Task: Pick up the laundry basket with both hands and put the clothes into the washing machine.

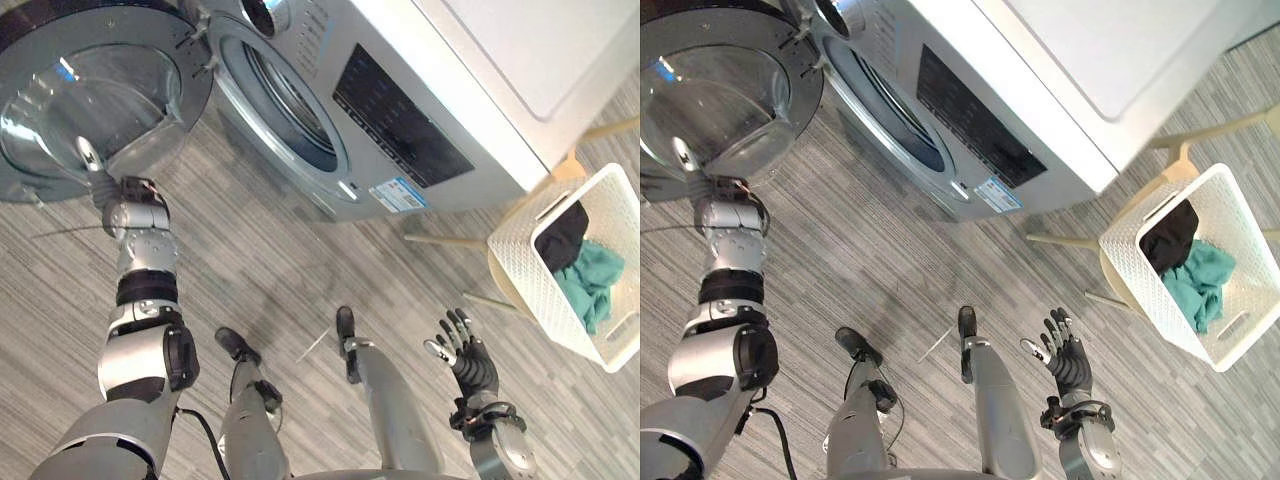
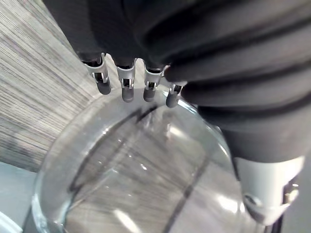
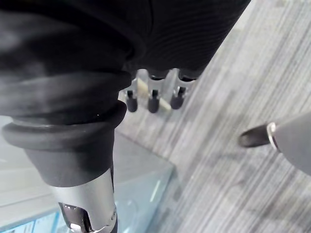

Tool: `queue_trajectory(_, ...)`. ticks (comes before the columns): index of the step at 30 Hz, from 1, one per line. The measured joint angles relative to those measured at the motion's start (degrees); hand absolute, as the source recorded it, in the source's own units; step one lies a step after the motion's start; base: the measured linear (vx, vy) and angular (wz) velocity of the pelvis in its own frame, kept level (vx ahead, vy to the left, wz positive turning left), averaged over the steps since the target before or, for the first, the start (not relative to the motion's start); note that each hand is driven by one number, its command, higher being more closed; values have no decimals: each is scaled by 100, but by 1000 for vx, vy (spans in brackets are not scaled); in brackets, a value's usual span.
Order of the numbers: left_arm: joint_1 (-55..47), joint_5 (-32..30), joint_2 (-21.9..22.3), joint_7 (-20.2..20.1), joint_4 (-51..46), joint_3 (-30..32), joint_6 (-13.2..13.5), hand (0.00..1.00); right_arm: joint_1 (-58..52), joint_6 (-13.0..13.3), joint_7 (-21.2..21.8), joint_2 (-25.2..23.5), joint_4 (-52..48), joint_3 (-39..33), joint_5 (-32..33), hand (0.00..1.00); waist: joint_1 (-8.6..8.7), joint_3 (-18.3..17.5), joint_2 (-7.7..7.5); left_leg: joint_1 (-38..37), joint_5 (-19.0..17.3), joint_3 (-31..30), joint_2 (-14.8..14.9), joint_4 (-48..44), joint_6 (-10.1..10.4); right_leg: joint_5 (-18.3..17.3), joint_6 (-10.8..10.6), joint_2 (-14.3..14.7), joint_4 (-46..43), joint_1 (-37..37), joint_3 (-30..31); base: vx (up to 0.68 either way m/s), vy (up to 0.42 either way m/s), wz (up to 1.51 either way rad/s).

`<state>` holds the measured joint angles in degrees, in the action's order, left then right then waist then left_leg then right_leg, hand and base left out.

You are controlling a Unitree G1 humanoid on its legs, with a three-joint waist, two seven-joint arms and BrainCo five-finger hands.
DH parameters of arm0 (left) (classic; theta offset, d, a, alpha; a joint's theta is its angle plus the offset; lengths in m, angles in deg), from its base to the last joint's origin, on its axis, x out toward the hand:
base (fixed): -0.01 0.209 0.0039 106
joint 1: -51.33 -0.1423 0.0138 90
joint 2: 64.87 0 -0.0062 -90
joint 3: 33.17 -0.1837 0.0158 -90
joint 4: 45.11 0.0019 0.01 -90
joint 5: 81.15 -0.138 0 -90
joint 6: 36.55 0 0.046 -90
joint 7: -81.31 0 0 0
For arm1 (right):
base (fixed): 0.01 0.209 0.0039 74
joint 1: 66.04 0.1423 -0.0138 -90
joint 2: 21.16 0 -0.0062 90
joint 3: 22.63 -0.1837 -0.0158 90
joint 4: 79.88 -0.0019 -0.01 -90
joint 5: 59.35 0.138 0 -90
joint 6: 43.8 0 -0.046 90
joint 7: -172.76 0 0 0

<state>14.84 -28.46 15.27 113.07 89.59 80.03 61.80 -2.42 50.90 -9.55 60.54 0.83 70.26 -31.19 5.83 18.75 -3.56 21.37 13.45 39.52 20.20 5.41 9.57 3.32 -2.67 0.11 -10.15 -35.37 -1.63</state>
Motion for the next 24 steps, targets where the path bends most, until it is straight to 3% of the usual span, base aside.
queue_trajectory(1, 148, -61, -109, 3, -1, 22, 35, 0, 37, 33, -1, 69, -39, 4, 76, 0, -82, 27, 23, 40, 3, 83, 61, 0, -4, 1, 2, 75, 187, 42, 12, 69, -184, 3)
queue_trajectory(3, 182, -148, -180, 7, 1, 206, 74, 0, 91, 55, 7, 252, -54, 6, 98, 0, -45, 187, 147, -77, 40, 231, 120, 1, -50, -3, 8, 131, 92, 119, -7, 71, -64, -14)
queue_trajectory(5, 146, -162, -115, 4, 4, 191, 74, 0, 88, 53, 1, 330, -51, -2, 101, 0, -11, 265, 164, -266, 104, 316, 127, -1, -131, -17, 19, 139, -250, 117, -33, 140, -30, -10)
queue_trajectory(6, 130, -166, 48, -29, -5, 125, 83, 0, 70, 91, 7, 389, -43, -5, 101, 0, 40, 386, 205, -485, 108, 308, 221, -154, -136, -368, 55, 177, -1327, -315, -240, 178, -136, -1)
queue_trajectory(7, 113, -173, 161, -46, -15, 80, 94, 0, 40, 101, 16, 376, 7, 34, 102, 0, 70, 355, 215, -546, 107, 322, 246, -182, -132, -147, 52, 233, -141, -178, -267, 151, -193, 21)
queue_trajectory(8, 82, -173, 193, -53, -25, 86, 92, 0, -10, 103, 19, 366, -20, 53, 102, 0, 133, 298, 87, -558, 59, 322, 149, -214, -70, 583, 100, 183, 681, -15, -254, 220, -305, 41)
queue_trajectory(9, -157, -188, 297, -113, -194, 117, 102, 0, -58, 125, 17, 333, -51, 37, 102, 0, 172, 230, -9, -617, -226, 311, 19, -344, 268, 1120, 372, 107, 1215, 156, -280, 279, -290, 9)
queue_trajectory(11, -610, -235, 347, -220, -380, 98, 156, 0, 268, 137, 11, 341, 48, 37, 102, 0, 102, 297, 94, -624, -341, 427, 178, -485, 380, 1105, 388, 206, 1287, 160, -166, 236, -166, -30)
queue_trajectory(15, -2008, -244, 1196, -716, -510, -330, 128, 0, 409, 102, -2, 324, 279, -20, 66, 0, 82, 318, 133, -1031, -410, 490, 276, -724, 433, 923, 550, 259, 1166, 642, -149, 146, -22, -6)
queue_trajectory(18, -3007, -401, 1740, -960, -712, -625, 96, 0, 415, 101, -3, 196, 495, -153, 41, 0, -36, 289, 155, -1413, -484, 476, 256, -794, 399, 525, 450, 211, 632, 786, -204, 132, 45, 20)
queue_trajectory(21, -4200, -469, 2231, -1228, -653, -747, 53, 0, 475, -23, 0, 58, 1011, -308, -16, 0, -175, -33, 263, -1546, -489, 473, 141, -797, 389, 247, 331, 61, 409, 896, -254, 65, 73, 20)
queue_trajectory(24, -5099, -951, 2590, -1506, -90, -742, -80, 0, 514, -112, 9, -113, 1630, -591, -145, 0, -214, -257, 542, -1891, -503, 431, 71, -793, 360, 22, 229, -45, 314, 1332, -317, 68, 95, 23)
